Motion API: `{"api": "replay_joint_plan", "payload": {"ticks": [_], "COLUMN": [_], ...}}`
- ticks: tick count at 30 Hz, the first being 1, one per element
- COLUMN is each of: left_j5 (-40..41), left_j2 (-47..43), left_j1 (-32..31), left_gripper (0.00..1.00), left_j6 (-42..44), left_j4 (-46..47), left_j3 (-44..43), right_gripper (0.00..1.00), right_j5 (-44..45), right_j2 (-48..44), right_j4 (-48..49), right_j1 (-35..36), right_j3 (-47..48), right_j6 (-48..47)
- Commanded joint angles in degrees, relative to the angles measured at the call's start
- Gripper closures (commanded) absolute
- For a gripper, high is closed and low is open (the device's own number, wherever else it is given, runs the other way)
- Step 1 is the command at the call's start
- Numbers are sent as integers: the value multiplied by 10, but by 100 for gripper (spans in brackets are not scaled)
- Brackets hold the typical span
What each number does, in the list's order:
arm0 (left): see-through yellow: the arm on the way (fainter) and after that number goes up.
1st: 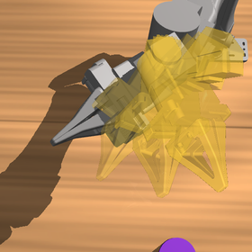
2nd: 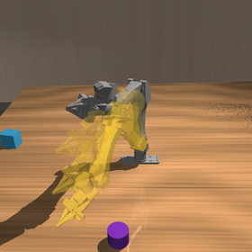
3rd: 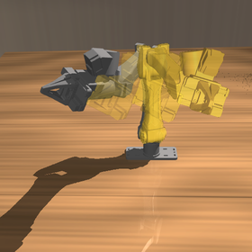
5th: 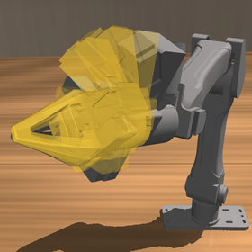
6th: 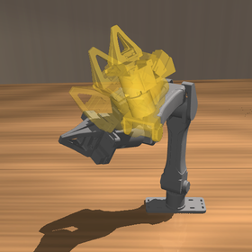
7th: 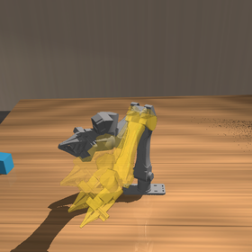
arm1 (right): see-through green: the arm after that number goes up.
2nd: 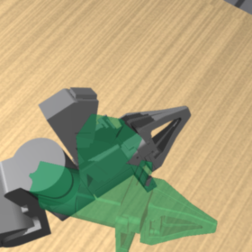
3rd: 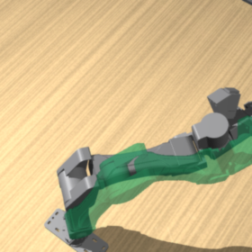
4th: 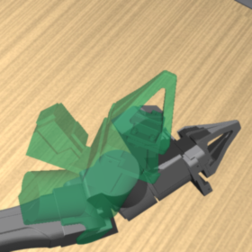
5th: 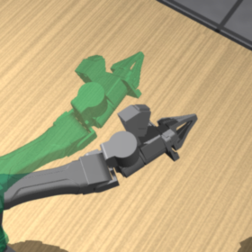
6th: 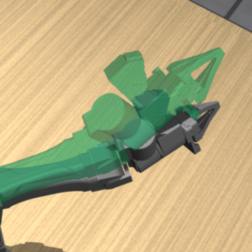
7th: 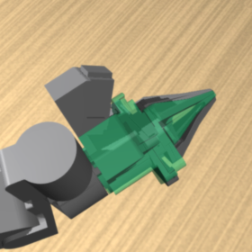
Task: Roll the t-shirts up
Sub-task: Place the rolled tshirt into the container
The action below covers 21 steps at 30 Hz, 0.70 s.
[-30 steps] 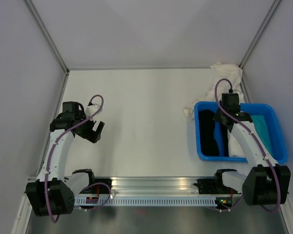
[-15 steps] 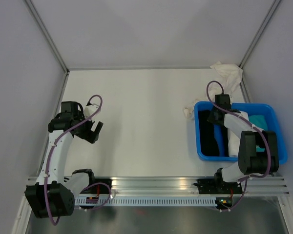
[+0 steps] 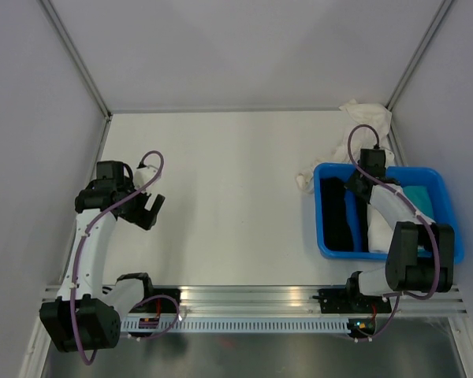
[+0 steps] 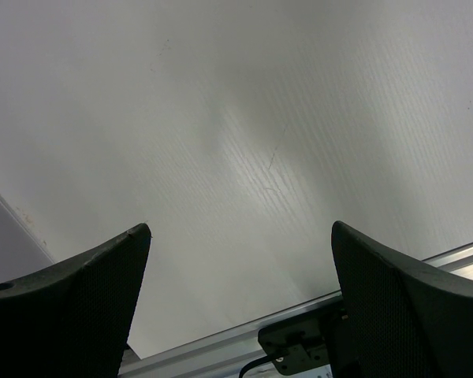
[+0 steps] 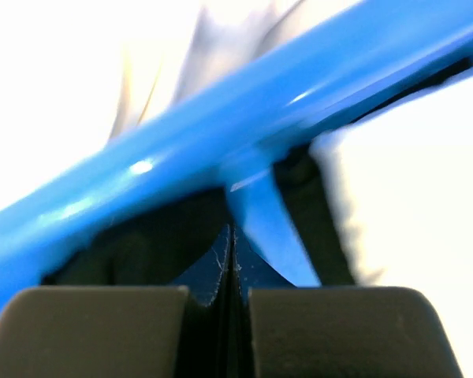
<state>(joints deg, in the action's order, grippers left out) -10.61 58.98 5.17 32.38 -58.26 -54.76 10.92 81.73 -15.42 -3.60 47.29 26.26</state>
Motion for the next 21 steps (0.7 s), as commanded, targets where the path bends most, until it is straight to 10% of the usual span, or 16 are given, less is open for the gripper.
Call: {"api": "replay_joint_plan", "payload": {"ticks": [1,21], "left_j5": [4,23], "left_j2": [1,-3], "left_j1": [3,3], "left_gripper": [0,0], "left_j6": [-22,-29], "left_j4": [-7,-18], "left_j3": [-30,-34], "right_gripper": [100,100], "right_j5": [-12,-157], "right_j2": [5,106], "right_j4": [29,143], "right_j1": [-36,-38], "right_j3": [-9,-4], "right_j6": [60,21]}}
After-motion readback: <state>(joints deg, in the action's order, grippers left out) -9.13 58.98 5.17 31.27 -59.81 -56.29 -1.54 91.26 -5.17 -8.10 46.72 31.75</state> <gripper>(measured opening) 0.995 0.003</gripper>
